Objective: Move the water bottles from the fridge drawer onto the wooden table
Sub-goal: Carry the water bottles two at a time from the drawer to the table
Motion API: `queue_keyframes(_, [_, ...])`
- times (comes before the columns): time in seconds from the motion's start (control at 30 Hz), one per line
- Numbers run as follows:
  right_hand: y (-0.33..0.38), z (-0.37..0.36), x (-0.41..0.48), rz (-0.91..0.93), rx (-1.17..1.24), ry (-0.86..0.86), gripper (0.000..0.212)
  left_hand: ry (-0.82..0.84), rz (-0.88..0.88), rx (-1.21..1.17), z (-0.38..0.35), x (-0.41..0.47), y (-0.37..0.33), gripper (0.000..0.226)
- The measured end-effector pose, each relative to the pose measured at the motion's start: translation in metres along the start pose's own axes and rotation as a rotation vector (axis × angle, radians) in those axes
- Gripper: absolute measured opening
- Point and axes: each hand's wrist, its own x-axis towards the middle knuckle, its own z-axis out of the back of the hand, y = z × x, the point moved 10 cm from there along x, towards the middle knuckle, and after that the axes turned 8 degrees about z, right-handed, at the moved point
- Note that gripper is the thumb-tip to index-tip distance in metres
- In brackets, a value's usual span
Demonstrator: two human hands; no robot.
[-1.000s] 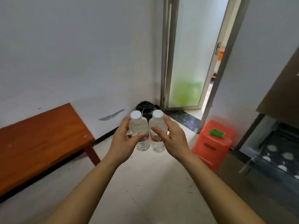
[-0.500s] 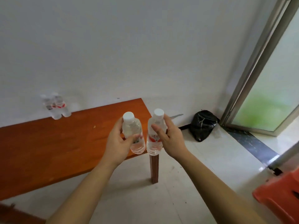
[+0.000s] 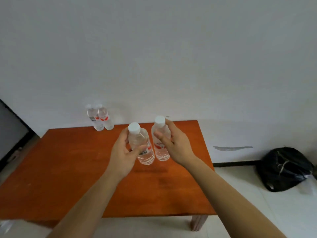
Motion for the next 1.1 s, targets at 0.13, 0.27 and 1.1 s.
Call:
queue_keyframes(0.13, [-0.016, -0.042, 0.046, 0.012, 0.054, 0.080, 0.059, -0.030, 0.021, 0.015, 0.017, 0.043, 0.016, 0.063])
queue_keyframes(0.27, [-0.033, -0.078, 0.088, 0.019, 0.077, 0.138, 0.057, -0.082, 0.062, 0.052, 0.038, 0.094, 0.044, 0.062])
queue_keyframes(1.1, [-0.209, -0.301, 0.302, -0.358, 0.079, 0.117, 0.041, 0.164, 0.038, 0.619, 0.080, 0.440, 0.238, 0.063])
